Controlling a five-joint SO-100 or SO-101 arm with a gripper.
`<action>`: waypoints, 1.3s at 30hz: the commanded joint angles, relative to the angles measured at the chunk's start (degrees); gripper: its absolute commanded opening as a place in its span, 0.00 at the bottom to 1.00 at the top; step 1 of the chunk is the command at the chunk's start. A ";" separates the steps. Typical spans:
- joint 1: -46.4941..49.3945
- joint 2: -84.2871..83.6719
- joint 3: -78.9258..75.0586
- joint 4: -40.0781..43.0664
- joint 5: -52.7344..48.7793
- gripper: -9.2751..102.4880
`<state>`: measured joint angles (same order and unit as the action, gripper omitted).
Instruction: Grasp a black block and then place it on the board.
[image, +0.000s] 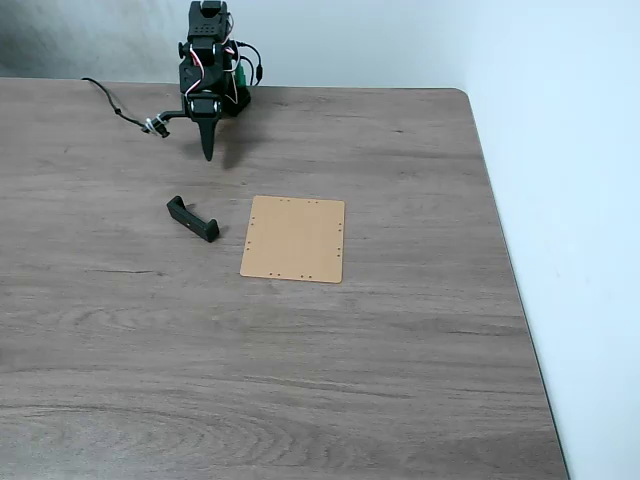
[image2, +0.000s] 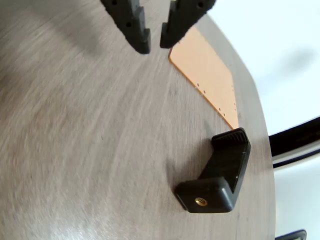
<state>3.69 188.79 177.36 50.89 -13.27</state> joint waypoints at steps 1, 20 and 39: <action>1.49 -2.81 -3.16 -2.37 -5.80 0.08; 7.38 -44.12 -34.63 -6.86 -45.70 0.24; 6.06 -86.04 -74.36 -0.44 -85.78 0.28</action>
<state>10.63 103.54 110.74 47.99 -94.57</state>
